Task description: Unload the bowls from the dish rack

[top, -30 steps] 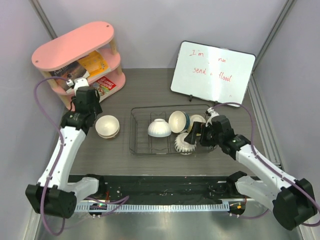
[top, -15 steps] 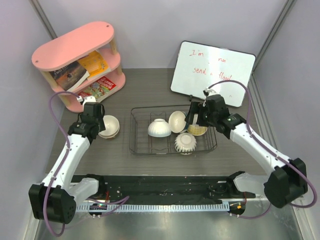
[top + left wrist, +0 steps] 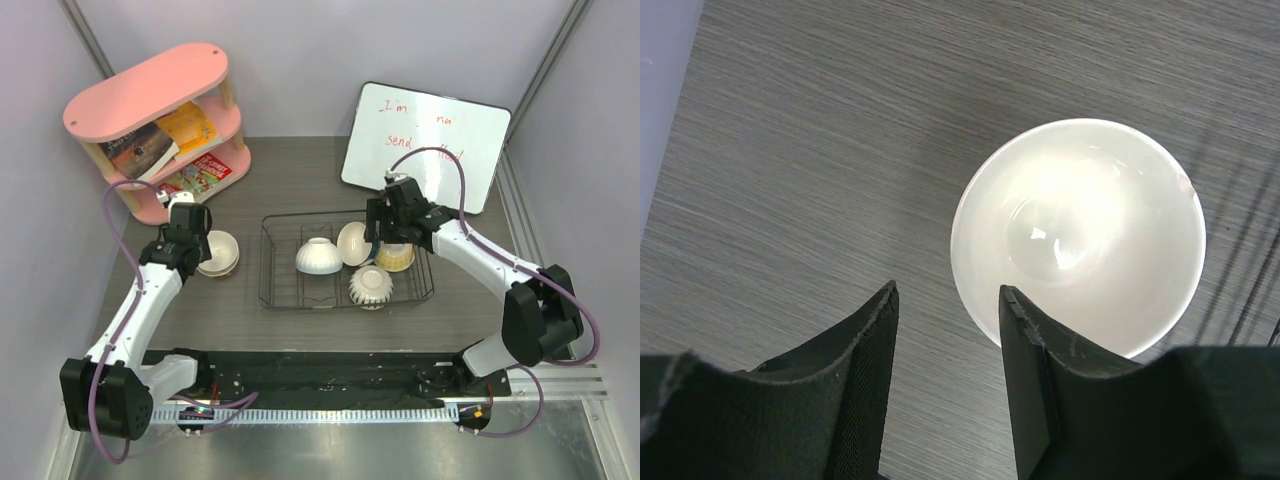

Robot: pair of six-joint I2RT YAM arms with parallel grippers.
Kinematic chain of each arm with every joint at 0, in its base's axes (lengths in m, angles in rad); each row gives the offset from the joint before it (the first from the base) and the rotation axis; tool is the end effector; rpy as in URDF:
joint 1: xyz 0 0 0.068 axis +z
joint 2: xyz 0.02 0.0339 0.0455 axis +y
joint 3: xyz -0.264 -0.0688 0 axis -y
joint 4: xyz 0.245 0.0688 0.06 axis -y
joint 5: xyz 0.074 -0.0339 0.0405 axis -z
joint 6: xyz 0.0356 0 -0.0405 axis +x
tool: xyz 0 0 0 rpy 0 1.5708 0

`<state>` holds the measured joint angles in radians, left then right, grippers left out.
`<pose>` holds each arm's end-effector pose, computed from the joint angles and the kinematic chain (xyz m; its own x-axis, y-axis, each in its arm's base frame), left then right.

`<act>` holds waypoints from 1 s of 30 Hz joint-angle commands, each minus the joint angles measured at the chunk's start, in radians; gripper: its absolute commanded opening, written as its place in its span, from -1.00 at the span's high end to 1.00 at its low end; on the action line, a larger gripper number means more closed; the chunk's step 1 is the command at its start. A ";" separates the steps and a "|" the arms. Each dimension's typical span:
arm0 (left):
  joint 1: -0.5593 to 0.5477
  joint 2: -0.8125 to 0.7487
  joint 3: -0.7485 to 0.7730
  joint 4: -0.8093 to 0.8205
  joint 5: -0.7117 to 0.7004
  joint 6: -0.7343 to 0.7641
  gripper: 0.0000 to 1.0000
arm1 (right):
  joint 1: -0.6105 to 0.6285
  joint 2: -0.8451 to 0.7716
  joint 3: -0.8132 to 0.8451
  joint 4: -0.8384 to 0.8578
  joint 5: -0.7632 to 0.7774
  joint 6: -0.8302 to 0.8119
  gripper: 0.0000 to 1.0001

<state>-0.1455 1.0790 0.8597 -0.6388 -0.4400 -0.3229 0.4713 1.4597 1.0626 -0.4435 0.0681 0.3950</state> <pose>0.2169 -0.0165 0.2711 -0.6641 -0.1928 -0.7223 -0.3745 0.9220 0.0981 0.2799 0.1399 0.2549 -0.7715 0.0378 -0.6352 -0.1253 0.9697 0.2099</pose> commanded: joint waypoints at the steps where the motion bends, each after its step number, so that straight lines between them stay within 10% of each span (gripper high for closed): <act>1: 0.000 0.015 0.030 0.031 -0.023 0.019 0.10 | 0.016 0.031 0.037 0.006 0.055 -0.025 -0.53; 8: 0.001 0.021 0.032 0.031 -0.025 0.019 0.11 | 0.047 0.047 0.028 0.035 0.088 -0.051 -0.16; 17: 0.000 0.025 0.030 0.030 -0.025 0.021 0.11 | 0.081 0.080 0.068 0.039 0.130 -0.081 0.95; 30: 0.000 0.019 0.029 0.028 -0.037 0.019 0.10 | 0.116 -0.059 0.115 -0.011 0.139 -0.087 0.98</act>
<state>-0.1455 1.1042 0.8600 -0.6388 -0.4526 -0.3088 0.5789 1.5326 1.1038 -0.4995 0.2611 0.3038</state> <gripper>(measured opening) 0.445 0.088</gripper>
